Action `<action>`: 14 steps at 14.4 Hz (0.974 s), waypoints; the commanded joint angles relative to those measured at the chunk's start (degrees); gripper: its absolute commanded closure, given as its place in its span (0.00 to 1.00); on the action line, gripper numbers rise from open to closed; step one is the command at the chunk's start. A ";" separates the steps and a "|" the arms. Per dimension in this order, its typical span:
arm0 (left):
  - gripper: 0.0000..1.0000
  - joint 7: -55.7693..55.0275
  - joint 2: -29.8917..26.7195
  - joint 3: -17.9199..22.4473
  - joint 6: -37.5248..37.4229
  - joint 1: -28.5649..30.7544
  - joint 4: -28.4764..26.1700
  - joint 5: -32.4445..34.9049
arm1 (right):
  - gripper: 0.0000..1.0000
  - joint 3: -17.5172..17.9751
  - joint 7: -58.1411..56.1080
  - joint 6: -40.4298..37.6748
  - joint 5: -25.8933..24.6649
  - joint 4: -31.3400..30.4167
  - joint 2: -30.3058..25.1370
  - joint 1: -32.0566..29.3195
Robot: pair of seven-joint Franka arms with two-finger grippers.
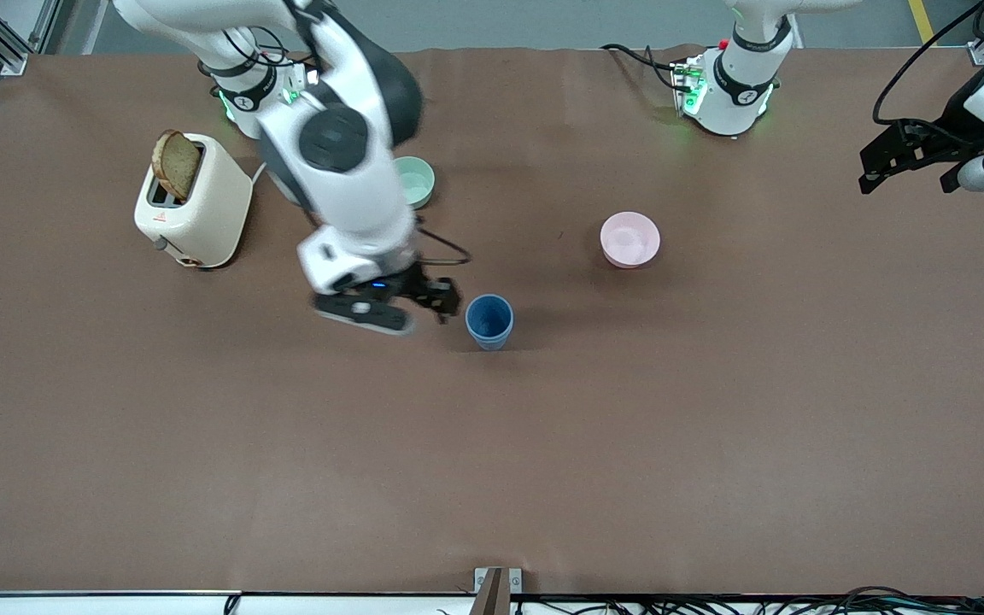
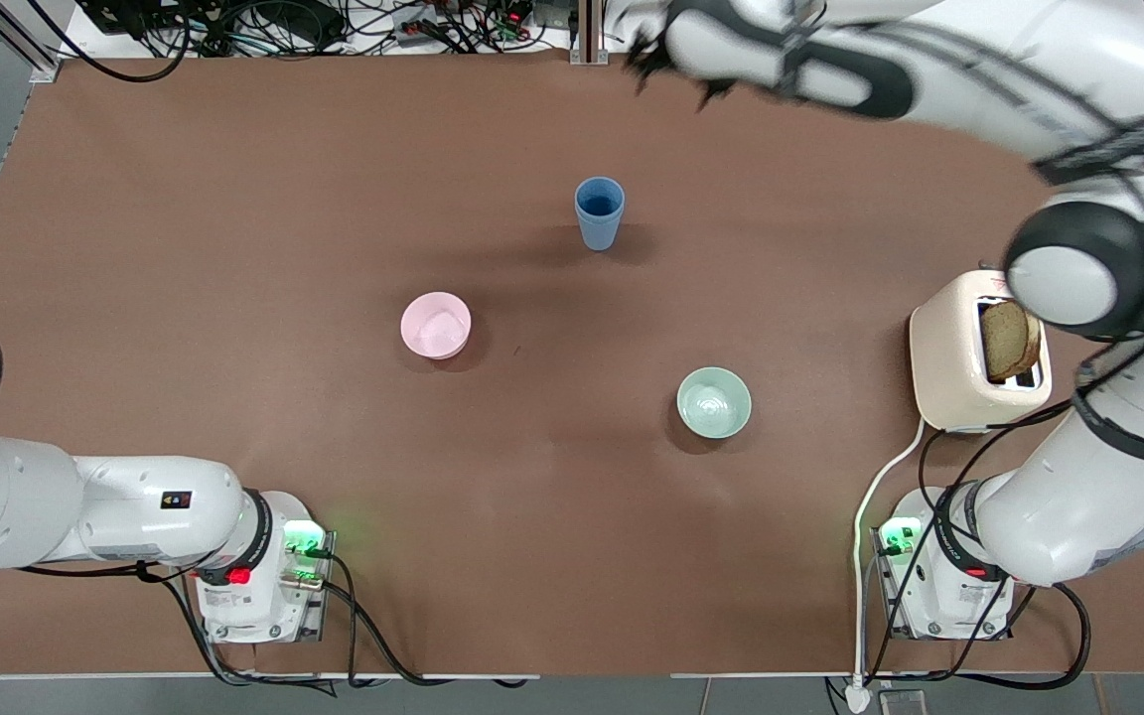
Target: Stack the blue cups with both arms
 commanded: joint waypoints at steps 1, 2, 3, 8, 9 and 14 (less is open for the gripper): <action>0.00 0.57 0.87 0.10 -0.10 -0.40 1.86 -0.14 | 0.00 0.99 -5.87 -4.61 -0.95 -3.28 -7.92 -10.03; 0.00 0.48 0.78 -0.08 -0.10 -0.40 1.77 -0.14 | 0.00 -0.31 -12.18 -7.76 -0.95 -3.20 -9.42 -12.32; 0.00 0.48 0.78 -0.77 -0.10 -0.05 1.69 -0.14 | 0.00 -4.42 -16.77 -8.75 -0.77 -3.19 -11.00 -12.34; 0.00 0.83 0.87 -0.87 -0.19 0.30 1.77 -0.14 | 0.00 -18.85 -40.08 -20.18 5.26 -3.63 -18.30 -12.87; 0.00 0.66 0.87 -0.87 -0.19 0.22 1.95 -0.05 | 0.00 -22.09 -43.58 -20.71 7.82 -4.85 -19.27 -12.96; 0.00 0.66 0.87 -0.69 -0.19 0.48 2.04 -0.05 | 0.00 -22.13 -48.45 -20.19 8.81 -7.06 -20.69 -15.77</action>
